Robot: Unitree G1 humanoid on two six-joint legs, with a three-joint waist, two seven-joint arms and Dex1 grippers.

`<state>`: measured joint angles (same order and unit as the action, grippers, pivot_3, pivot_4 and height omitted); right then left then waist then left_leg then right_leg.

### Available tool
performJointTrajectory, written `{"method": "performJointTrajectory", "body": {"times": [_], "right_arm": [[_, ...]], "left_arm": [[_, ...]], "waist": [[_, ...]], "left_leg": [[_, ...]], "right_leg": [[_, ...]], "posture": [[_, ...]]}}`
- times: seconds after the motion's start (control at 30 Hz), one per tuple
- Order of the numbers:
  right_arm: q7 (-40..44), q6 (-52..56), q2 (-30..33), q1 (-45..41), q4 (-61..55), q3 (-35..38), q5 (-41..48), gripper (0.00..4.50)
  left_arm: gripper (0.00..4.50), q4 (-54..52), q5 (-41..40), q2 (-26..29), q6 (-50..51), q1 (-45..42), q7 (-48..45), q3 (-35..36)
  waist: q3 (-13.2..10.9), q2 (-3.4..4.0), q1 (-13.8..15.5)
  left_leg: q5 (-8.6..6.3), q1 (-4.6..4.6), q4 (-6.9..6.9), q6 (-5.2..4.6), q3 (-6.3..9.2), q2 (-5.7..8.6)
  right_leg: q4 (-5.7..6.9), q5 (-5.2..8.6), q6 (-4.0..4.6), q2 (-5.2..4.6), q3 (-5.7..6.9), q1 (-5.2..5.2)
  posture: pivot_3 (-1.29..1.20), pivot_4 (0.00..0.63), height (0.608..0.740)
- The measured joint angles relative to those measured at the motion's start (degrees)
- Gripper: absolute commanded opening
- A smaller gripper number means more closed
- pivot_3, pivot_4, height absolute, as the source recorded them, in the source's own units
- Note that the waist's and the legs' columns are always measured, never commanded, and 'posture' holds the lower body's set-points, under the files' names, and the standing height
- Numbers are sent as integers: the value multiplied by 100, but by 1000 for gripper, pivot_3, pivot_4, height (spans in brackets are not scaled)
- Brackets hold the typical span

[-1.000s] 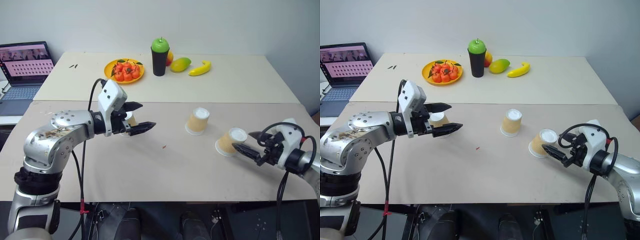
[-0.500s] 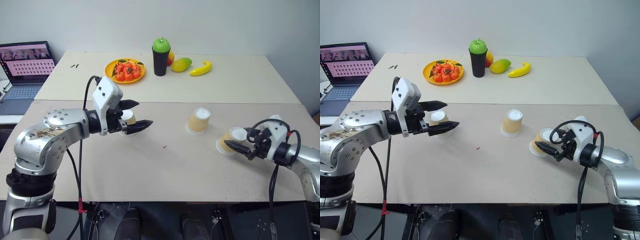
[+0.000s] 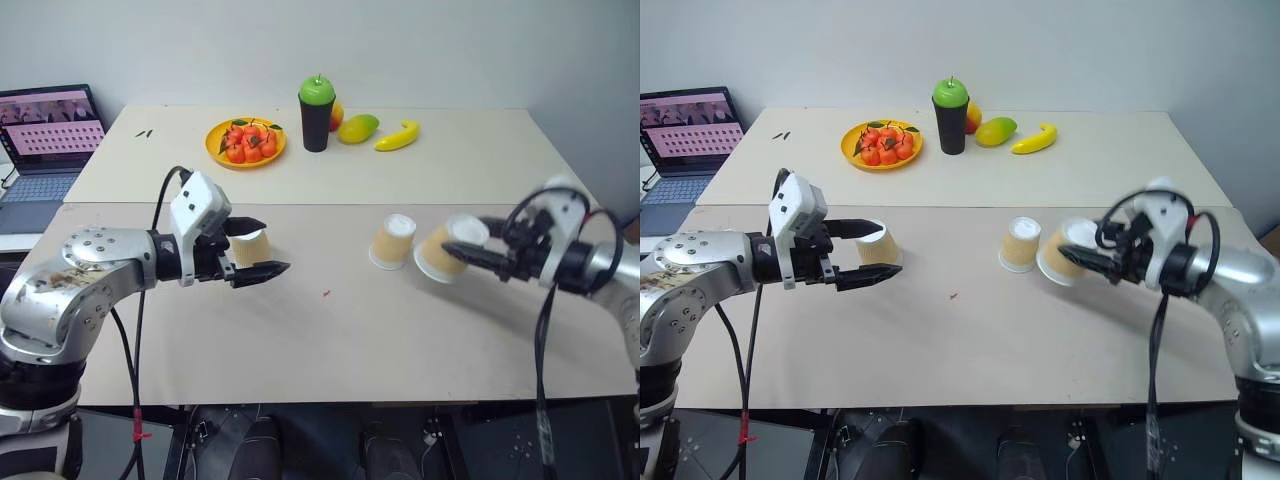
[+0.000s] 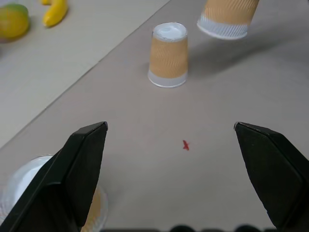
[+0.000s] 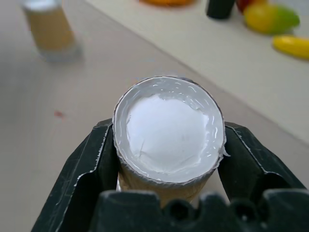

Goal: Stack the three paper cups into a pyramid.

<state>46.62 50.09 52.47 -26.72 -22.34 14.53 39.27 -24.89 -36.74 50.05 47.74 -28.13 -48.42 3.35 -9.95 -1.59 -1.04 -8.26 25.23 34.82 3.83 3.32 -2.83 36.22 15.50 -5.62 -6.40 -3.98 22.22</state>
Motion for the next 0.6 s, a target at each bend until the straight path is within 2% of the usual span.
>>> {"method": "performJointTrajectory", "body": {"times": [0.17, 0.23, 0.33, 0.47, 0.6], "right_arm": [[-55, 855, 162, -337, -486, -467, 512, 2617], [-129, 1162, 31, -823, -606, -793, 712, 2617], [-246, 1258, -180, -1099, -590, -1124, 703, 2617], [-177, 835, -505, -969, -165, -2068, 44, 2617], [-98, 280, -969, -1076, 430, -2695, -573, 2617]], "left_arm": [[4500, 84, 408, -39, -353, 127, 0, -266], [4500, 101, 513, -156, -443, 140, 8, -359], [4500, 112, 520, -288, -522, 89, 29, -368], [4500, 134, 551, -312, -454, 56, 122, -363], [4500, 83, 501, -336, -329, 57, 172, -345]], "waist": [[0, -1, 42], [-1, 0, 7], [-1, -1, 4], [-1, -1, 5], [0, -2, -2]], "left_leg": [[-1, 7, 1, -1, 0, 2], [0, 6, 2, -1, 0, -1], [0, 5, 2, -1, 2, -1], [0, 7, 3, -1, 1, -1], [0, 6, 3, -1, 2, -1]], "right_leg": [[-2, 1, 1, 0, -2, 4], [2, 0, 2, 4, -3, 5], [2, 1, 2, 6, -3, 3], [4, 1, 2, 5, -4, 6], [8, 1, 1, 7, -4, 7]], "posture": [[0, 150, 735], [0, 150, 735], [0, 150, 735], [0, 150, 735], [0, 150, 735]]}}
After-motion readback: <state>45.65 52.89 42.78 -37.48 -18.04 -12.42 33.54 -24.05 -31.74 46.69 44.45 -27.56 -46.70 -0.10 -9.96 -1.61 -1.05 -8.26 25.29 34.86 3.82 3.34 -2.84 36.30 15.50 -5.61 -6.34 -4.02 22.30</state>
